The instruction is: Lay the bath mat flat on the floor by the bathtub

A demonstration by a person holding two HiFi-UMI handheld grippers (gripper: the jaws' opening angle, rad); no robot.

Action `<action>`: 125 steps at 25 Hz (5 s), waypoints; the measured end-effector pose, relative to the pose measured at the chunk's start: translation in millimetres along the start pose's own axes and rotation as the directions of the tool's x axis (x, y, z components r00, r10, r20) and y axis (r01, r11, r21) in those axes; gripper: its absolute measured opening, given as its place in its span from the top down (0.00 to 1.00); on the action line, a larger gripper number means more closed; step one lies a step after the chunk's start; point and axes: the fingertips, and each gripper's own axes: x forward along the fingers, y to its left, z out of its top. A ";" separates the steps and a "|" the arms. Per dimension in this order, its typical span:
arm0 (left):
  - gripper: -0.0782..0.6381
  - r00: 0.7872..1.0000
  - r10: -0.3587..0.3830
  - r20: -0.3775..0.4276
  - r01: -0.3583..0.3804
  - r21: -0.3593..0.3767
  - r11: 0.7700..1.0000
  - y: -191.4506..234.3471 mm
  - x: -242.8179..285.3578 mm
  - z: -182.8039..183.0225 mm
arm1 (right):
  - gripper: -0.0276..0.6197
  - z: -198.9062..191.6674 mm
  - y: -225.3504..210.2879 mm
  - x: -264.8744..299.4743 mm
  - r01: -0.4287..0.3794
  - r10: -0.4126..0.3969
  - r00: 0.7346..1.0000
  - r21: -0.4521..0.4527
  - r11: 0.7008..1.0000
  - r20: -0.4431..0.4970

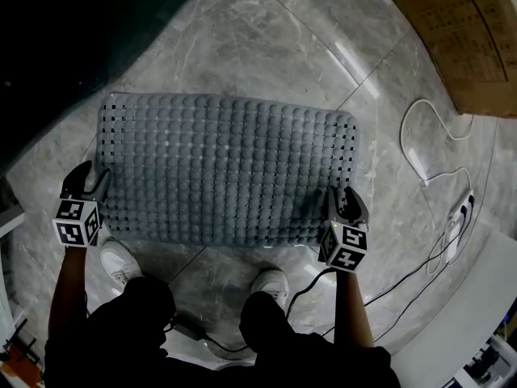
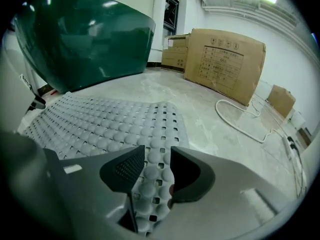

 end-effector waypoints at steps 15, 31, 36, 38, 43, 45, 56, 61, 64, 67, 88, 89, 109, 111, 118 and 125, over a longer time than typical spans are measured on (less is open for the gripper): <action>0.79 1.000 -0.022 0.011 0.022 0.023 0.999 -9.3 -2.4 5.6 | 0.90 3.7 15.5 -2.9 -0.037 0.037 0.999 -0.005 0.999 -0.015; 0.89 0.999 -0.024 0.023 0.024 0.000 1.000 -15.4 0.5 9.9 | 0.92 41.6 50.8 0.6 -0.117 0.117 0.991 -0.011 0.993 0.064; 0.89 0.996 0.007 0.083 -0.009 0.022 1.000 -15.8 -2.5 33.5 | 0.92 59.2 48.4 -5.3 -0.116 0.114 0.984 0.007 0.993 0.136; 0.89 0.994 0.003 0.111 -0.006 0.027 1.000 -20.2 -3.9 45.9 | 0.92 66.1 48.5 -8.5 -0.120 0.115 0.980 0.027 0.992 0.161; 0.89 0.989 -0.028 0.143 0.020 0.053 0.998 -35.2 -11.9 72.8 | 0.92 86.9 51.1 -21.9 -0.114 0.096 0.976 0.086 0.990 0.194; 0.89 0.990 -0.039 0.139 0.032 0.052 0.998 -39.2 -21.6 82.2 | 0.92 101.9 56.8 -34.3 -0.125 0.098 0.973 0.116 0.985 0.211; 0.89 0.987 -0.074 0.143 0.070 0.032 0.997 -59.0 -98.0 130.6 | 0.92 177.6 78.9 -119.0 -0.161 0.126 0.963 0.131 0.978 0.239; 0.89 0.986 -0.087 0.140 0.085 0.025 0.996 -61.1 -128.0 151.3 | 0.92 200.6 75.3 -158.9 -0.123 0.082 0.966 0.156 0.980 0.244; 0.89 0.984 -0.120 0.136 0.115 0.038 0.993 -69.1 -153.1 165.5 | 0.92 215.9 79.6 -189.4 -0.115 0.075 0.968 0.161 0.980 0.240; 0.89 0.980 -0.144 0.138 0.138 0.050 0.989 -76.0 -180.4 179.2 | 0.92 234.0 85.4 -221.1 -0.111 0.069 0.968 0.163 0.980 0.243; 0.89 0.939 -0.221 0.263 0.183 0.164 0.969 -105.4 -327.8 295.1 | 0.92 355.7 93.1 -378.8 -0.066 -0.013 0.935 0.211 0.975 0.354; 0.89 0.937 -0.225 0.268 0.183 0.173 0.968 -108.6 -333.0 299.6 | 0.92 357.8 91.8 -385.0 -0.067 -0.016 0.934 0.218 0.974 0.357; 0.89 0.892 -0.193 0.408 0.121 0.196 0.973 -154.2 -436.9 383.6 | 0.92 399.8 54.6 -476.7 -0.100 -0.011 0.891 0.219 0.971 0.453; 0.89 0.886 -0.190 0.423 0.113 0.200 0.973 -160.3 -450.1 391.9 | 0.92 409.0 50.8 -488.7 -0.111 -0.009 0.882 0.225 0.968 0.472; 0.89 0.856 -0.162 0.491 0.115 0.125 0.986 -177.5 -509.4 429.4 | 0.92 437.1 38.3 -532.2 -0.136 -0.001 0.856 0.228 0.964 0.517; 0.89 0.837 -0.132 0.532 0.088 0.107 0.990 -190.3 -557.8 460.2 | 0.92 461.4 27.7 -574.7 -0.169 0.036 0.834 0.193 0.967 0.550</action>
